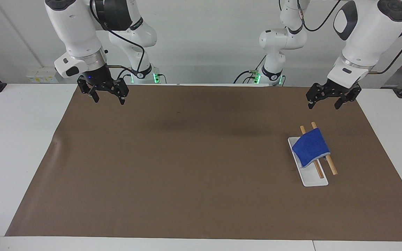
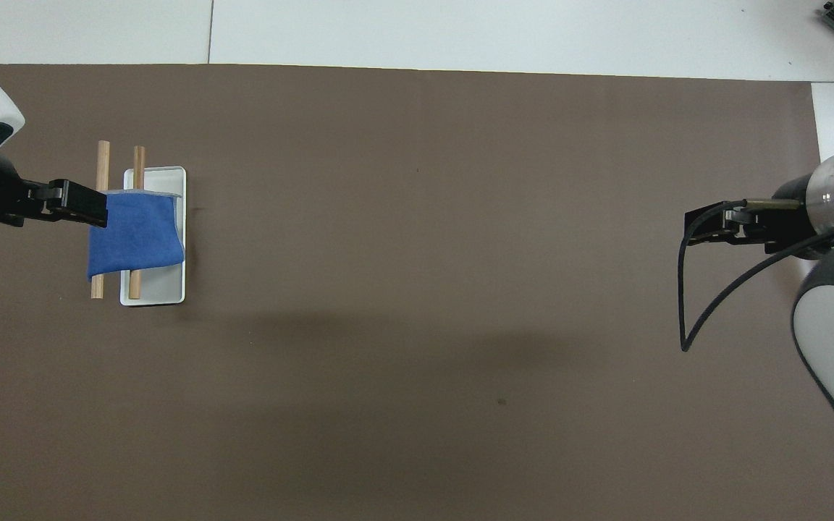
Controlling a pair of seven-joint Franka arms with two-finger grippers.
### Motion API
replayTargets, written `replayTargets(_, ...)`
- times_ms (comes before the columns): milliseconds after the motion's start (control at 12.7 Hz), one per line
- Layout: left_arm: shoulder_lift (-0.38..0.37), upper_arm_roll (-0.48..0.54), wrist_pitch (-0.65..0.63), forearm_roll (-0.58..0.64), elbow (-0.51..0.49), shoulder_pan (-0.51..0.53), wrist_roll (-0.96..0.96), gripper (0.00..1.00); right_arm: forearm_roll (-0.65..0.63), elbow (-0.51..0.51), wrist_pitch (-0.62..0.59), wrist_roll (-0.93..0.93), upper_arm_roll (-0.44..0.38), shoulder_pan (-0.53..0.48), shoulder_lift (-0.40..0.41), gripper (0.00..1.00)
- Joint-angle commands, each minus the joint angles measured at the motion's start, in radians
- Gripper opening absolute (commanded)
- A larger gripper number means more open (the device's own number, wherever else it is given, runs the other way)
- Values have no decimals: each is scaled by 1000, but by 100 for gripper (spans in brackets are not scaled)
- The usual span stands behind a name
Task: Right arm passes towel to left arm to hang
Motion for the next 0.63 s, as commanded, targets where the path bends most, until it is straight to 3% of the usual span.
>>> replayTargets(0, -33, 2, 28, -14, -45, -4, -17, 100, 25, -18, 9, -29, 6, -13, -18, 100)
replayTargets(550, -36, 11, 11, -14, -45, 40, -20, 100, 25, -18, 9, -29, 6, -13, -18, 100)
